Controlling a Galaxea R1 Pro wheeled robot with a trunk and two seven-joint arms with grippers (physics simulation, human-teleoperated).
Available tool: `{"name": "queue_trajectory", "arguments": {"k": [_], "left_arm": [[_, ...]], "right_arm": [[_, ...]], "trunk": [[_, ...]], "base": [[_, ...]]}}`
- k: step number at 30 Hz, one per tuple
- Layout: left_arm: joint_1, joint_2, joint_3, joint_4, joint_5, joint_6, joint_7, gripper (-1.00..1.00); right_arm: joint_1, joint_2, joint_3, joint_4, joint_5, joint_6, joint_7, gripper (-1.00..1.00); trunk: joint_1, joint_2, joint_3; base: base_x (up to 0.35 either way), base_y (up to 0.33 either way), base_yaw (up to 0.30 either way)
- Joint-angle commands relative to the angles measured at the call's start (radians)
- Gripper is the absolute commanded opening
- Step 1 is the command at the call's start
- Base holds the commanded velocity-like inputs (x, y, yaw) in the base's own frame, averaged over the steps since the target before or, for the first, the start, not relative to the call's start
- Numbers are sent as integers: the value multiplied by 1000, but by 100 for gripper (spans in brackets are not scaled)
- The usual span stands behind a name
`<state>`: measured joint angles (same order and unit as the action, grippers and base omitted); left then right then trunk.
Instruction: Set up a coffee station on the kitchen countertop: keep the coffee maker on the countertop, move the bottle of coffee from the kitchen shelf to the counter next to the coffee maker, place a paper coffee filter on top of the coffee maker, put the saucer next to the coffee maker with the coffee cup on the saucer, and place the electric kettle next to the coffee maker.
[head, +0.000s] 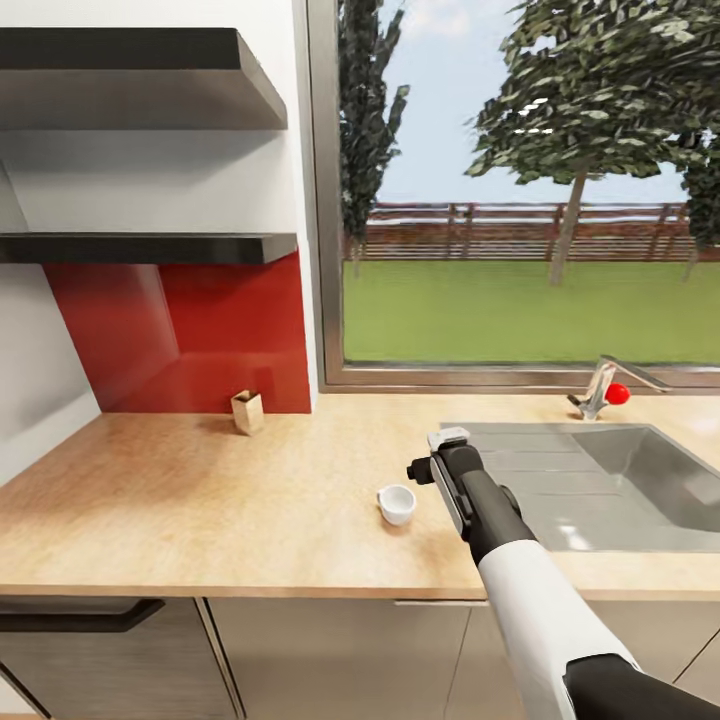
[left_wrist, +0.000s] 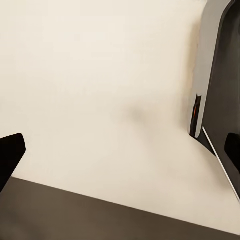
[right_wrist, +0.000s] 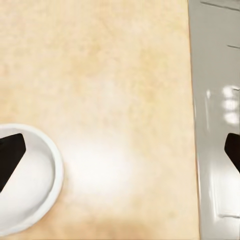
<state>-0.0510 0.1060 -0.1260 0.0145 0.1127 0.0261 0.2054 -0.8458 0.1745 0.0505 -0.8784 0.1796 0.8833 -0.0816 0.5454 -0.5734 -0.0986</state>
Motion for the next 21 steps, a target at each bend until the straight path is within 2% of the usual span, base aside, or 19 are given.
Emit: {"name": "queue_trajectory", "arguments": {"k": [1, 8, 10, 12, 21], "left_arm": [[-1, 0, -9, 1, 10, 2, 2, 100], [-1, -1, -9, 1, 10, 0, 1, 100], [-1, -2, -9, 2, 10, 0, 1, 100], [-1, -2, -9, 2, 10, 0, 1, 100], [-1, -1, -9, 1, 10, 2, 1, 100]], "right_arm": [[-1, 0, 2, -1, 1, 5, -3, 100], [-1, 0, 0, 4, 1, 5, -3, 100], [0, 0, 0, 59, 1, 3, -3, 100], [-1, 0, 0, 72, 1, 3, -3, 100], [-1, 0, 0, 83, 1, 3, -3, 100]], "trunk": [[0, -2, -2], [0, -2, -2], [0, -2, -2], [0, -2, -2], [0, -2, -2]], "base": [[50, 45, 0], [15, 14, 0], [1, 1, 0], [0, 0, 0], [0, 0, 0]]}}
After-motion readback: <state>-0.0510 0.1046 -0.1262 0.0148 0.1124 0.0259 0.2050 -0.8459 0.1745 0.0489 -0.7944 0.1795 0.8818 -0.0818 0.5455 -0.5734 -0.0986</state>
